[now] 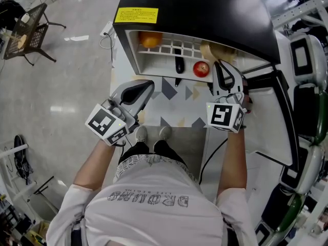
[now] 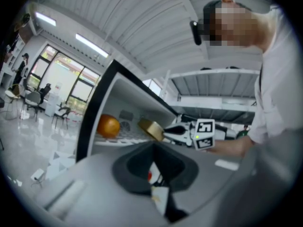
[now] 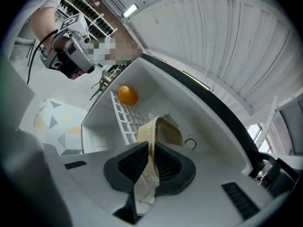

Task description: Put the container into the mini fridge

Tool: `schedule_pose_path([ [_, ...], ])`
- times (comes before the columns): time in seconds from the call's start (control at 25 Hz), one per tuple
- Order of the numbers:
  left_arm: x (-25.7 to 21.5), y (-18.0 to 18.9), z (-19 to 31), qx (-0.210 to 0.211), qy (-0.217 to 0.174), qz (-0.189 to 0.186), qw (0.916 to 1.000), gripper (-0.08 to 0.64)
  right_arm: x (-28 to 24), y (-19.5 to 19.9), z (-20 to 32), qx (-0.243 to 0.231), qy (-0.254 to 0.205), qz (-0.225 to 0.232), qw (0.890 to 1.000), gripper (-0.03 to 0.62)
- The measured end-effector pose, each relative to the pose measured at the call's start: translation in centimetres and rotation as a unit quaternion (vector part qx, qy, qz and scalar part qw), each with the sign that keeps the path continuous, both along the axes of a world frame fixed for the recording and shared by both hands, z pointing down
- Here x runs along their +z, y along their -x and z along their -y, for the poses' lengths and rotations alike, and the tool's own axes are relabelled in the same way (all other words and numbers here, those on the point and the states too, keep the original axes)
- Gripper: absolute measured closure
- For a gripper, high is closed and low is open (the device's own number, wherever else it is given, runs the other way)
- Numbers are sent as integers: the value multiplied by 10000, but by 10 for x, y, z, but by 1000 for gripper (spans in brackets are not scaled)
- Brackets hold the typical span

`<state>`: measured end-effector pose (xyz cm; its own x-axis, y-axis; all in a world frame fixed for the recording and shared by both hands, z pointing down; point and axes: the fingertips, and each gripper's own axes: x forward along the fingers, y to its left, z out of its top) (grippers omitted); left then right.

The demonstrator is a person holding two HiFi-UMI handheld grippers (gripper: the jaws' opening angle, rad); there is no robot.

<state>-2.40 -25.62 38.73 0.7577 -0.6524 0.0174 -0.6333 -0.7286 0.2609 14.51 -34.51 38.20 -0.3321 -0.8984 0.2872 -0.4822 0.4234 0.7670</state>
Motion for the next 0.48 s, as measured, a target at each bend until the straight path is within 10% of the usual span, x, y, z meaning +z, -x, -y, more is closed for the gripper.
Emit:
schedule_pose_path([
  [0.48,4,6,6,-92,60,-50,9999,552,8,6,19,-29,-43,-508,9987,558],
])
